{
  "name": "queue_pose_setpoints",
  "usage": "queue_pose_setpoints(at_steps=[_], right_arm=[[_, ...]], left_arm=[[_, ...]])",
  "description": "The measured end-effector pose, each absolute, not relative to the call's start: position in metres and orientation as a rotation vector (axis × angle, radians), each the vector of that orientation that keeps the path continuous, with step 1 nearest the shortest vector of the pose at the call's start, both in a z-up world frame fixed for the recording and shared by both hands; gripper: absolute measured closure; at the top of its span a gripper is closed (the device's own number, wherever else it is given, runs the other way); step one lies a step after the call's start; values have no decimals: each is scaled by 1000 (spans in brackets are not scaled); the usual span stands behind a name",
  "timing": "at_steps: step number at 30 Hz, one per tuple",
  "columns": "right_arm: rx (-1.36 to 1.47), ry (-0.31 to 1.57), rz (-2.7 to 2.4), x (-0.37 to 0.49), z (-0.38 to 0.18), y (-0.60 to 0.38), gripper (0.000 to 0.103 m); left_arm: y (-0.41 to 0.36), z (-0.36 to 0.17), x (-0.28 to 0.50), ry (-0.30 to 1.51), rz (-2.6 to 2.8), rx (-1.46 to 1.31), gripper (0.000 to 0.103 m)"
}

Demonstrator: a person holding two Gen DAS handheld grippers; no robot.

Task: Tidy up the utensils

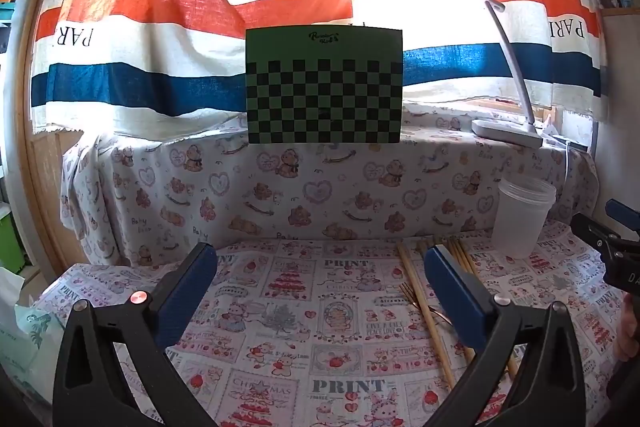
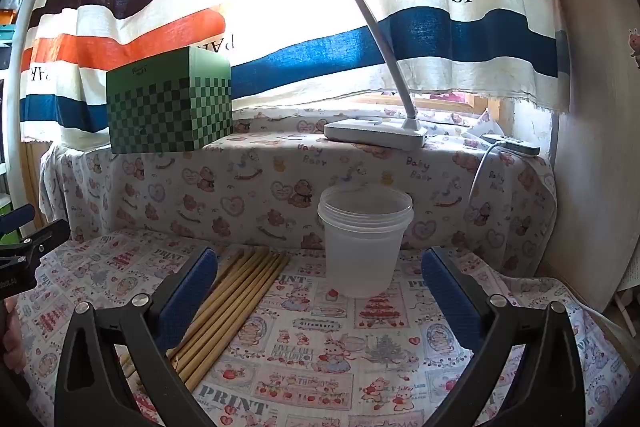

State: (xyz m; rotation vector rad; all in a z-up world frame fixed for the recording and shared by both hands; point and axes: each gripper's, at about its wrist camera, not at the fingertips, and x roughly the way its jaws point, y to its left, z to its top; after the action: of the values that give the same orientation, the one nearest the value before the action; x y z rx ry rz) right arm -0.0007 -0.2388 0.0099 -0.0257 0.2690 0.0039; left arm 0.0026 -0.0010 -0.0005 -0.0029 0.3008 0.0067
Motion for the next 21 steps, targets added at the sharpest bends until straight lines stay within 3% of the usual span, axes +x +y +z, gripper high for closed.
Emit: queue_pose_setpoints(at_steps=[21], right_arm=[[-29, 270, 3, 0, 10, -237, 0]], left_arm=[[3, -1, 1, 300, 69, -6, 0]])
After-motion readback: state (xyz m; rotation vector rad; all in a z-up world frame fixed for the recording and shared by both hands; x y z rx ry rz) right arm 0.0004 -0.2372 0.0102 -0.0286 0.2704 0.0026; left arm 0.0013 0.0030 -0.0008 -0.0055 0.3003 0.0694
